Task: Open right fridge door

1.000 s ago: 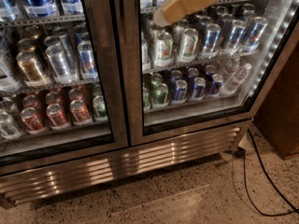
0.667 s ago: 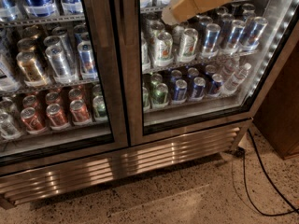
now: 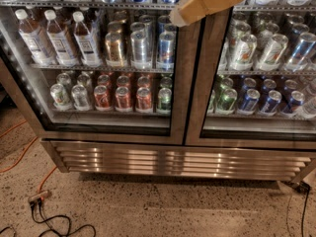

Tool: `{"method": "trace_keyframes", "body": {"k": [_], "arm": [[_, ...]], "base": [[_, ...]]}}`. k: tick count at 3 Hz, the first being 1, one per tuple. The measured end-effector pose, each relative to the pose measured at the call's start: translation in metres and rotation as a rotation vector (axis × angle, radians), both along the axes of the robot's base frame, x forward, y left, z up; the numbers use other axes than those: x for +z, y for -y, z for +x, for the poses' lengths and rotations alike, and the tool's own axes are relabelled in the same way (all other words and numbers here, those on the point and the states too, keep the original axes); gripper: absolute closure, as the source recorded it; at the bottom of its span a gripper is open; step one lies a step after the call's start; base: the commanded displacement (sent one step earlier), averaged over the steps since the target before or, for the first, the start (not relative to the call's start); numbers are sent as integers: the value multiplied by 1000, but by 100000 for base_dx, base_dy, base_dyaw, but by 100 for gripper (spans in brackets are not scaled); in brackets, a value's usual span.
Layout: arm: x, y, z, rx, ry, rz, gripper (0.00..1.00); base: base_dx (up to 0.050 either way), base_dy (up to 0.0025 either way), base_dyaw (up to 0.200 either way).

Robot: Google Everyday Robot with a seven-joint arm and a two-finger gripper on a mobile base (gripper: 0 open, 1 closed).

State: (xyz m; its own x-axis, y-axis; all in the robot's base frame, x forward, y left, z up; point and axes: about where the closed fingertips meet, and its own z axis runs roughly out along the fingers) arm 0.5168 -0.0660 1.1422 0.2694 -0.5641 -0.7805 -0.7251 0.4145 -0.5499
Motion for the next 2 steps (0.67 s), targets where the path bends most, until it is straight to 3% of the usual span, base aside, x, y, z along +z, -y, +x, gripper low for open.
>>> {"method": "trace_keyframes", "body": {"k": [1, 2], "arm": [[0, 0, 0, 0, 0, 0, 0], [0, 0, 0, 0, 0, 0, 0]], "base": [[0, 0, -12397], [0, 0, 11806]]}}
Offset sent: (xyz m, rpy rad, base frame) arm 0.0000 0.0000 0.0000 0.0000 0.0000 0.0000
